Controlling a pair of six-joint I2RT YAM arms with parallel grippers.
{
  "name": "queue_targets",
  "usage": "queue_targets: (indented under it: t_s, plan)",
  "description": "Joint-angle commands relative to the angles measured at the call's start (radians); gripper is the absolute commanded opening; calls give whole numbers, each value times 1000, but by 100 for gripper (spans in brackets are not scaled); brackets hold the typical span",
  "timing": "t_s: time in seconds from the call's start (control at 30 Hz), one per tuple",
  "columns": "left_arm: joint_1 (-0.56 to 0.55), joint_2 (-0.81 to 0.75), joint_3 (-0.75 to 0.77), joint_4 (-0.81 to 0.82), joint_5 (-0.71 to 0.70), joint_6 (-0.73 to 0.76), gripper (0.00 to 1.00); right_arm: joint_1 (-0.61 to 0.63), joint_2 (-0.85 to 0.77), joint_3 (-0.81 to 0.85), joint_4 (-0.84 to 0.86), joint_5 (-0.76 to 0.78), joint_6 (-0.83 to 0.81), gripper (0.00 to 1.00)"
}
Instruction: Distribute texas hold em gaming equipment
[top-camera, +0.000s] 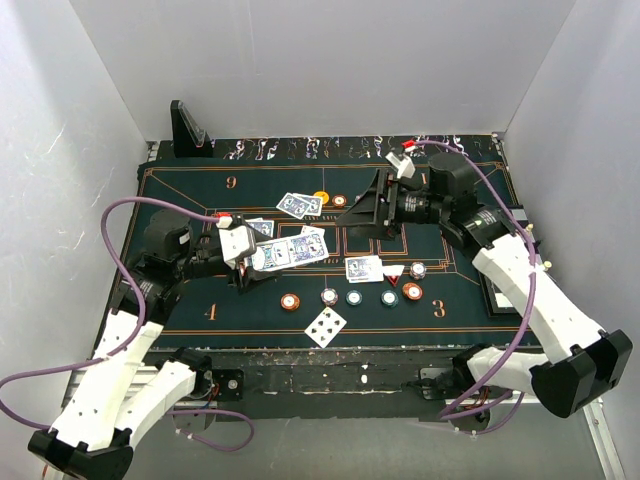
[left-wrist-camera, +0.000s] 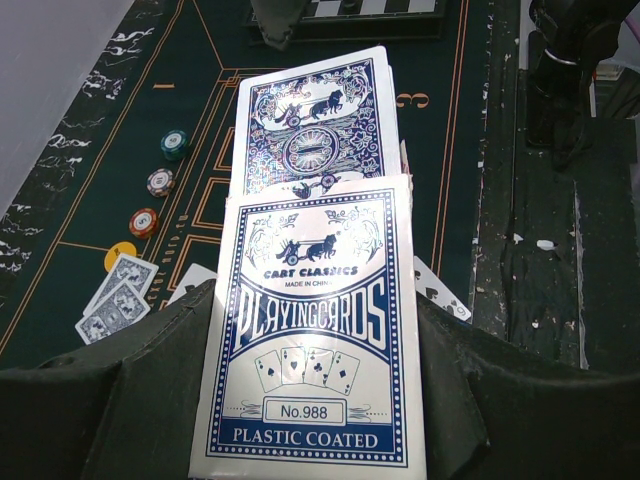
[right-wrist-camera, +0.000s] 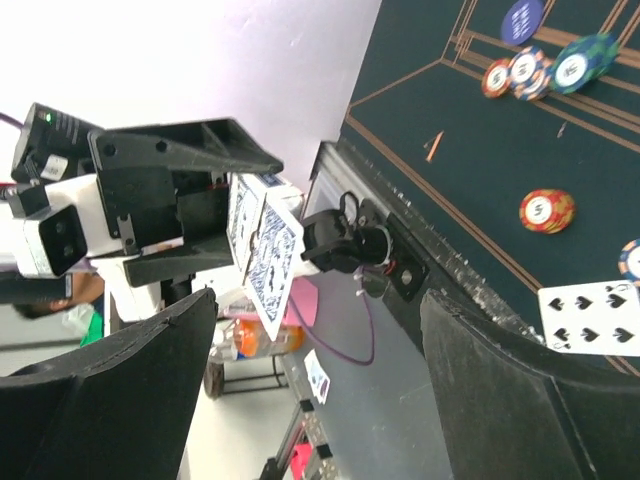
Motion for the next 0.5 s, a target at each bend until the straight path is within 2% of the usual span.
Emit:
queue_targets:
  t_s: [0.0,0.17,0.47]
  plan:
    - [4,4,-2,30,12,12,0,90,42,71,13,-30,-6,90]
    - [1,10,3,46,13,-11,0,173,118,101,-10,4,-29,90]
    - [4,2,-2,47,7,-7,0,201,151,60,76,0,17,91]
